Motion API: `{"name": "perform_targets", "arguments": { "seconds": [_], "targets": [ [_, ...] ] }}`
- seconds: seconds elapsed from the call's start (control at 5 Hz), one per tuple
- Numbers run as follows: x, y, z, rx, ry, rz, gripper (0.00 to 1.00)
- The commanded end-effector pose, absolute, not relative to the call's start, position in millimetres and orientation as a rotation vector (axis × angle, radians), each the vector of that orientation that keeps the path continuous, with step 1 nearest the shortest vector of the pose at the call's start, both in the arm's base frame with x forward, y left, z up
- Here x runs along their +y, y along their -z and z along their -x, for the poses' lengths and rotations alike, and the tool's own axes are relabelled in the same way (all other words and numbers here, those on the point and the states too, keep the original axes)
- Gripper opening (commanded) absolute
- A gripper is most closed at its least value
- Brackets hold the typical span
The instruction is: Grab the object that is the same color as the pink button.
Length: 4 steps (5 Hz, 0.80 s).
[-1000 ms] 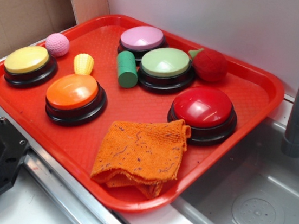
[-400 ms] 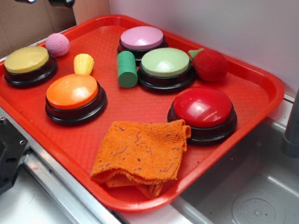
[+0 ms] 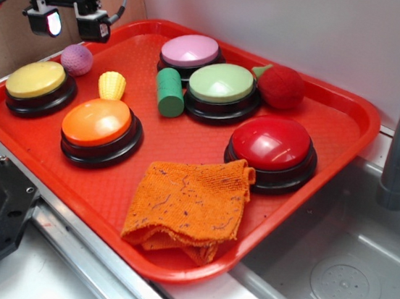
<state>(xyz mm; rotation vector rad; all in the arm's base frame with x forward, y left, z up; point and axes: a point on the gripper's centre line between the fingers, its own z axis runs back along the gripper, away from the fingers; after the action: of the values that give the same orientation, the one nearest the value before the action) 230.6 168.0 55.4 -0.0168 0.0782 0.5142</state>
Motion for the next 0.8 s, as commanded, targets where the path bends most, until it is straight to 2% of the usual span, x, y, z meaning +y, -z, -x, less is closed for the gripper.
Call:
{"name": "perform_targets", "arguments": {
  "seconds": [0.0, 0.2, 0.4, 0.6],
  "targets": [
    [175.8, -45.8, -235.0, 0.090, -0.511, -0.028, 1.00],
    [172.2, -38.4, -234.8, 0.103, -0.495, -0.043, 1.00],
    [170.6, -36.7, -236.1, 0.104, -0.523, -0.045, 0.28],
    [169.0, -37.4, -236.5, 0.101, -0.522, -0.038, 0.00]
  ]
}}
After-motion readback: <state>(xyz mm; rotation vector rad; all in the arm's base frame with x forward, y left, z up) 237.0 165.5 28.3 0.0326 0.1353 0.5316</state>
